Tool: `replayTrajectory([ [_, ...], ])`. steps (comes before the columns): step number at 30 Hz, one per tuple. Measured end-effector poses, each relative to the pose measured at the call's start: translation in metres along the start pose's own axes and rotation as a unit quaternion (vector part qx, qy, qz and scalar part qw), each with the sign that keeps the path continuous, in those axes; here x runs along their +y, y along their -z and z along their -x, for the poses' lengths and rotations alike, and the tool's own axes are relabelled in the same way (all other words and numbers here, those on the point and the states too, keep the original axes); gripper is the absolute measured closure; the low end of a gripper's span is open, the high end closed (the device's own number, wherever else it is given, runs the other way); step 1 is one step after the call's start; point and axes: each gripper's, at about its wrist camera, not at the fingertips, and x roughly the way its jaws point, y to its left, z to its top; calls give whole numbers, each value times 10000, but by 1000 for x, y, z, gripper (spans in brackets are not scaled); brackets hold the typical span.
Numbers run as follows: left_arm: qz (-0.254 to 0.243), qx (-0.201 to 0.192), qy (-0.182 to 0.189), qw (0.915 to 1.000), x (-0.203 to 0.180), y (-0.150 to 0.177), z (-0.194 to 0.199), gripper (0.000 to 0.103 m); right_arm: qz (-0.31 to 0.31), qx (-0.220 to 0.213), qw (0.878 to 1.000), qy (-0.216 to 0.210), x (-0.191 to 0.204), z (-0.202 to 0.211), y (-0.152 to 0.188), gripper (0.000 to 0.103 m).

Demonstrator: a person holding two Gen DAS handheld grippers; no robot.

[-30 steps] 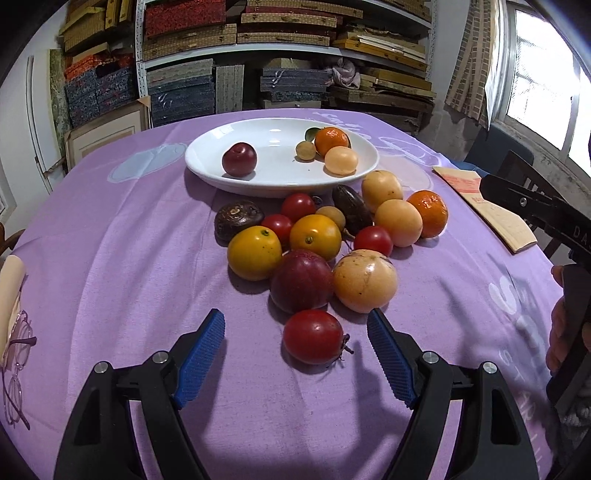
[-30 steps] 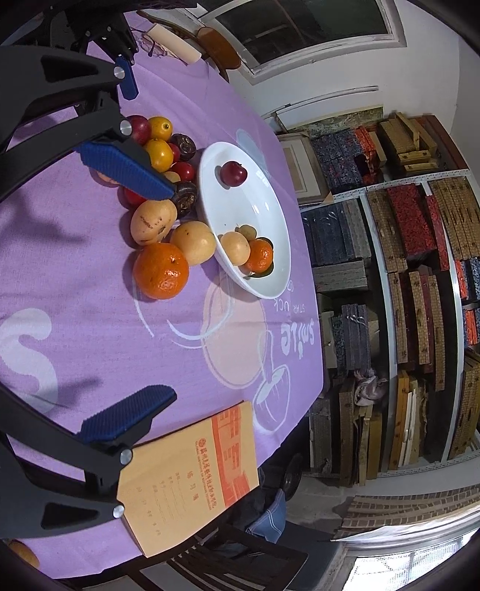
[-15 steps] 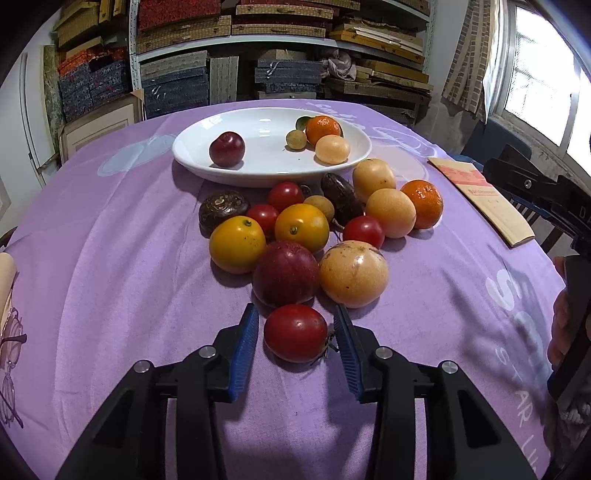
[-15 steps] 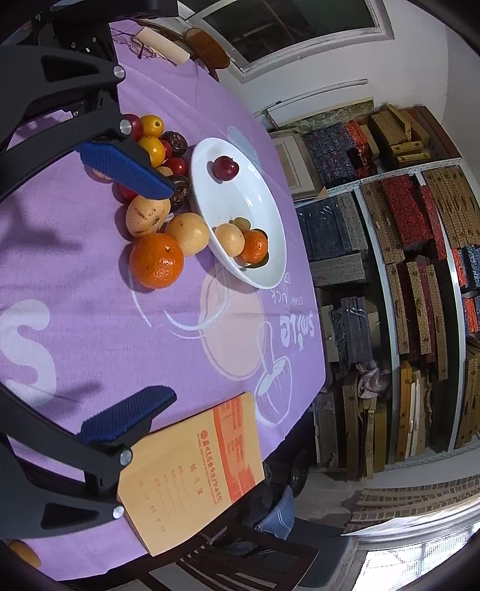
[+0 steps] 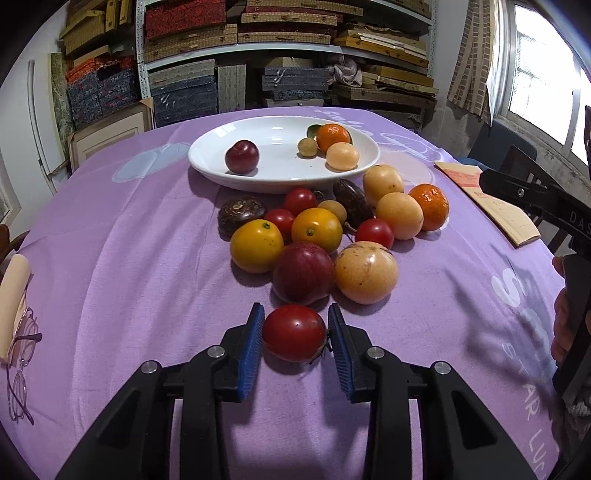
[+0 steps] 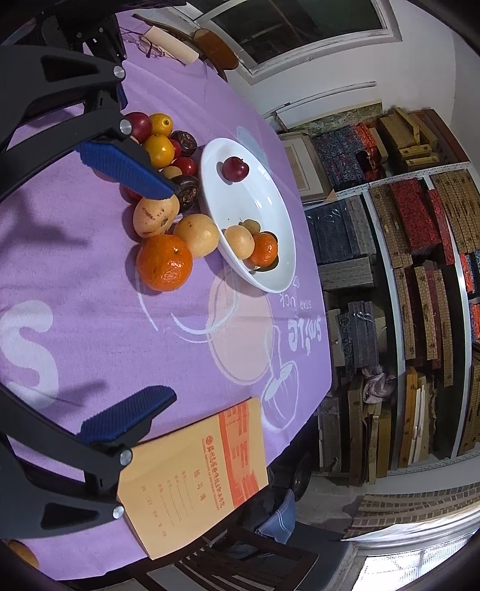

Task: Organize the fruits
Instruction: 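Grasp a mandarin orange with the right tool while the left tool holds the tomato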

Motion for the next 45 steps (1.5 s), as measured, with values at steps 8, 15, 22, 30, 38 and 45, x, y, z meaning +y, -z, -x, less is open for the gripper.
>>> replayTrajectory([
  [8, 405, -118, -293, 9987, 29, -4, 5, 67, 533, 346, 9975, 306, 15, -21, 8, 4],
  [15, 480, -79, -353, 9982, 37, -4, 4, 67, 507, 518, 9964, 450, 14, -35, 0, 4],
  [22, 512, -44, -348, 9981, 39, -4, 3, 67, 310, 1033, 9929, 507, 4, -71, -7, 4],
  [30, 576, 8, -389, 9976, 42, -4, 1, 67, 449, 1011, 9932, 354, 13, -81, -9, 16],
  [38, 605, 59, -379, 9974, 44, -4, -1, 67, 546, 1113, 9922, 106, 19, -83, -10, 33],
  [45, 639, 76, -378, 9972, 46, -4, -2, 67, 642, 1374, 9884, -98, 23, -91, 1, 55],
])
